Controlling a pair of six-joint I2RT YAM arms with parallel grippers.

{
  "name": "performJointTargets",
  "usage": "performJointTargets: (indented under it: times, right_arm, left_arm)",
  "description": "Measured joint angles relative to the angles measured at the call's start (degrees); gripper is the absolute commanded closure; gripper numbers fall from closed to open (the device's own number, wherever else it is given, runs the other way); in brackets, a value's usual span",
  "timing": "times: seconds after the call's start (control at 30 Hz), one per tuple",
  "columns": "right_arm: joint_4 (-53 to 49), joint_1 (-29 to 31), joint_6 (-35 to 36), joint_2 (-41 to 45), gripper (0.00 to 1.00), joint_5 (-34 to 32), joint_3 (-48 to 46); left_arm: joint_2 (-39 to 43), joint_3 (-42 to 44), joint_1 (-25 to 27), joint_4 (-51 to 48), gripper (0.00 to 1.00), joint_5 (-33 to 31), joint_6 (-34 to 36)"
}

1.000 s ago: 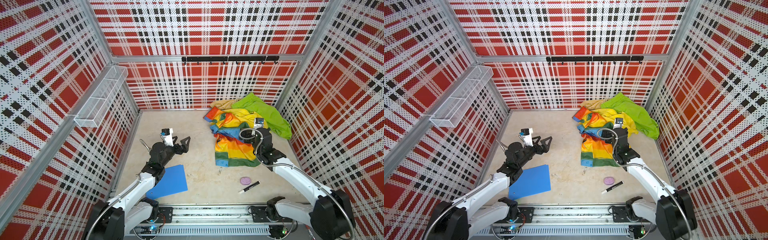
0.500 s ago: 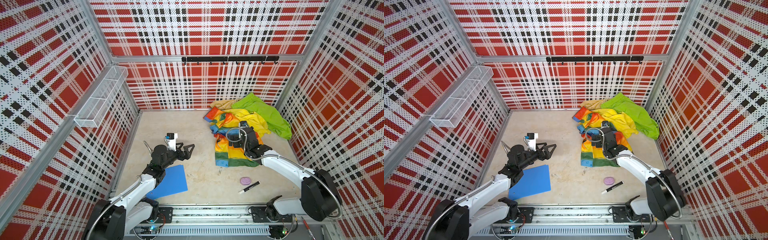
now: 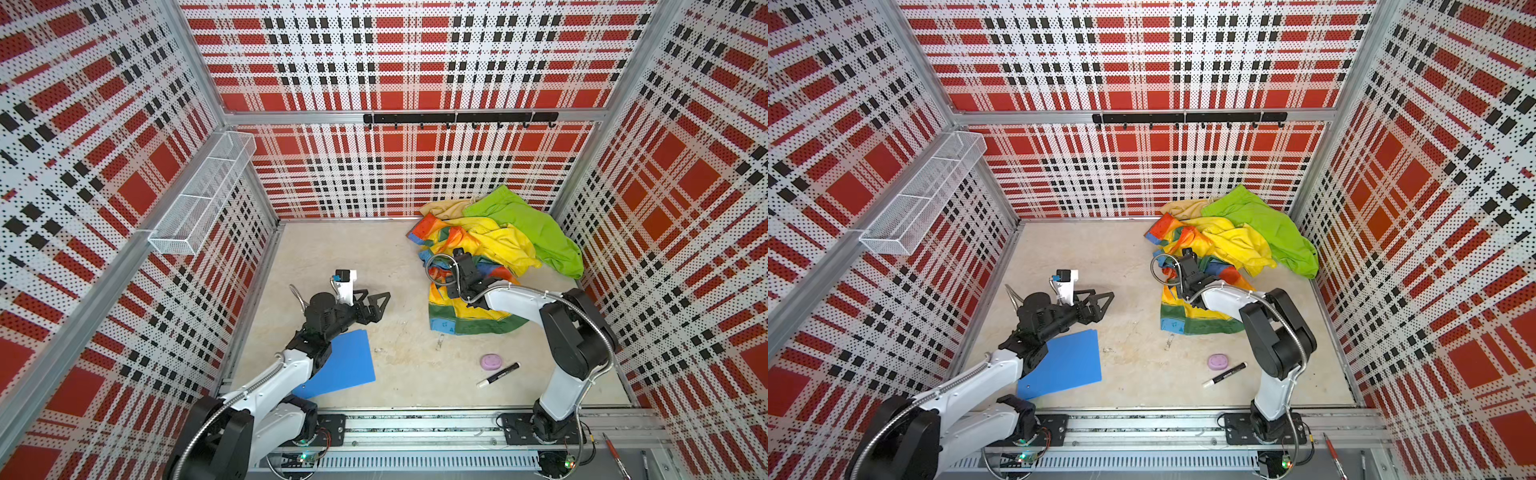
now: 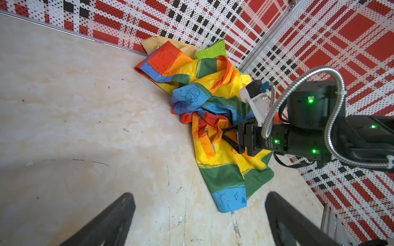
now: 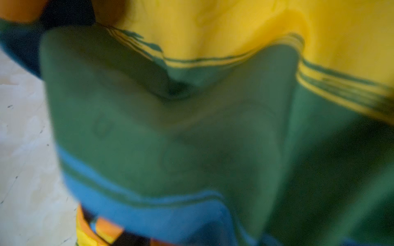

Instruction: Pick out a specific cloth from the pile

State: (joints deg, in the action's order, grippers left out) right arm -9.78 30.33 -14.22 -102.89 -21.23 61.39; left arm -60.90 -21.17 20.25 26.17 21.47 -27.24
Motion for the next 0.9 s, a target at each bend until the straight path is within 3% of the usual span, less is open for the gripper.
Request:
performJointTargets:
  times: [0.07,0.1,0.43,0.7,0.9]
  right_arm:
    - [-1.2,0.2,0.3,-0.2,0.99,-0.7,0.8]
    - [-1.9,0.1,0.5,-0.2,1.00,-1.3,1.4]
    - [-9.0,-1.1,4.9,4.7,1.00,-7.5,10.1]
    - [-12.5,-11.3,8.7,7.3,1.00,-7.8,23.5]
    - [-15.0,-18.6,7.7,3.6,0.98,-6.2,30.8]
  left_arm:
    - [0.3,0.4,0.1,0.0,0.01,-0.2,-0.1]
    - [0.5,0.5,0.1,0.0,0.01,-0.2,-0.2]
    - [0.0,0.5,1.1,0.1,0.01,-1.0,-0.9]
    - [-1.3,0.5,2.9,0.3,0.01,-1.2,-0.9]
    - [-2.3,0.5,4.3,0.3,0.01,-1.9,-0.9]
